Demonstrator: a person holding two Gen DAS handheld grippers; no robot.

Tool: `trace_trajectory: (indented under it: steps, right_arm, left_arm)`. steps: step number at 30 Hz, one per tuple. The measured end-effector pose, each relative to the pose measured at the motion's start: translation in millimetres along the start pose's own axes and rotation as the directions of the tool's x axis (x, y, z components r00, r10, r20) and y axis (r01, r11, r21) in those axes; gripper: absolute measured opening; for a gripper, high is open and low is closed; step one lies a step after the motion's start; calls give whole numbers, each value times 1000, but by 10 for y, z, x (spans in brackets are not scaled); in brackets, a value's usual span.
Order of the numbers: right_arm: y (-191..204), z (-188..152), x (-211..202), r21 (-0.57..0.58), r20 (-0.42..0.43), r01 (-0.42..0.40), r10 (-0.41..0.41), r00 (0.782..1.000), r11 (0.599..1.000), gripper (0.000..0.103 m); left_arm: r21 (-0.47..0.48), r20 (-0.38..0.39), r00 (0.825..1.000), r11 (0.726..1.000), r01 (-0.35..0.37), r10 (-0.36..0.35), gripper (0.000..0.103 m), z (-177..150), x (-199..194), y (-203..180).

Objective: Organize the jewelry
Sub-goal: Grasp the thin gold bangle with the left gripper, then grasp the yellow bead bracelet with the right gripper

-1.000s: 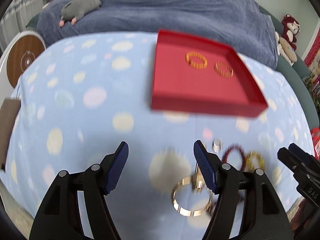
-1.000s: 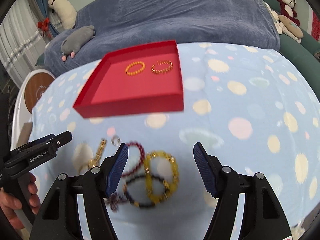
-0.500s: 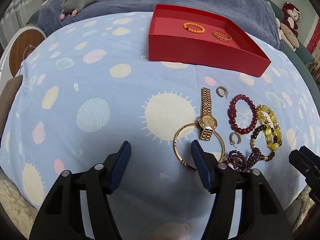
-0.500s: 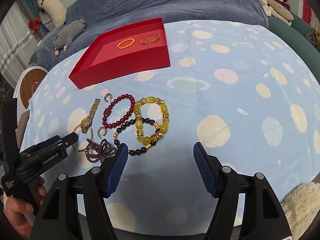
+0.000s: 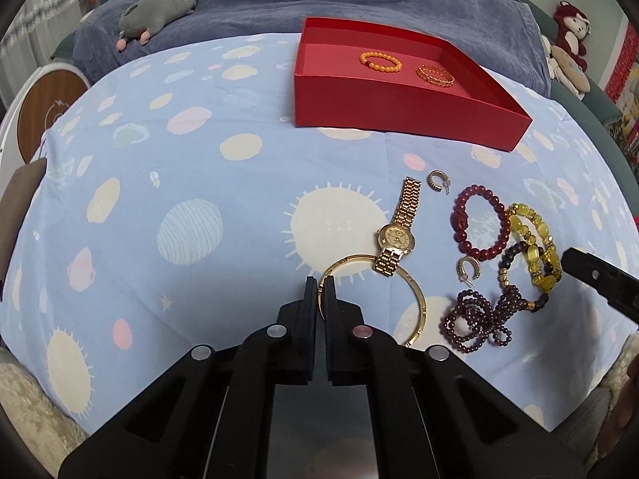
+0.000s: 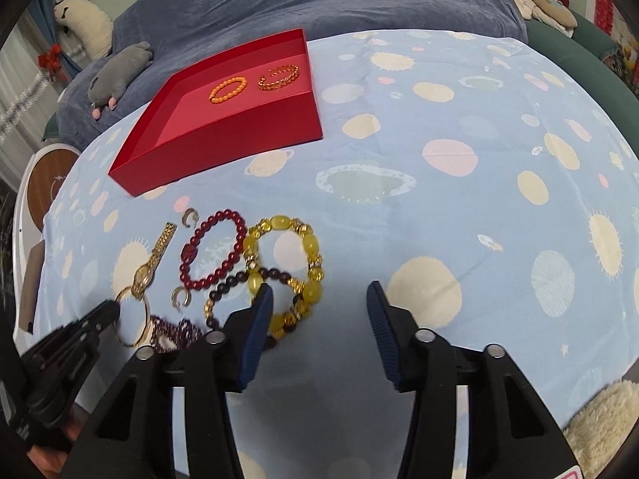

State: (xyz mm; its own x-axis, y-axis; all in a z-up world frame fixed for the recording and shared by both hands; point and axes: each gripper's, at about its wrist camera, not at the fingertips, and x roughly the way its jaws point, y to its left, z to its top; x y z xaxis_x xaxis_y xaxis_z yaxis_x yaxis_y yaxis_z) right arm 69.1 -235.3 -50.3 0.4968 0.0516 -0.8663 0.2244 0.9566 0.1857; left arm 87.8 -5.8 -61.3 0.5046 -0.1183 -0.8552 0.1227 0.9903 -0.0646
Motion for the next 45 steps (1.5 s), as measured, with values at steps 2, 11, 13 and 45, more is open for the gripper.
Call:
trace_trajectory:
  steps: [2,11,13,45]
  right_arm:
    - [13,60,39,1,2,5,-5,1000,1000,38]
    - [98,149,264,-34,-32,36,-37,999,999,24]
    - [109,145,270,-38,-28,39,-40,999,999,23]
    - [-38,-186,-628,41,85,-92,88,992,995,9]
  left_arm:
    - [-16,-2,1000,1000,4,-4,3,-13,-10,27]
    - [-59,-20,1000,998,18,-19,3,-22,-30,80]
    - [-63,-22,1000,998,20,-22,3,-18,-32,84]
    - [-81,51,998,996,44,-40,4,41,-519,117]
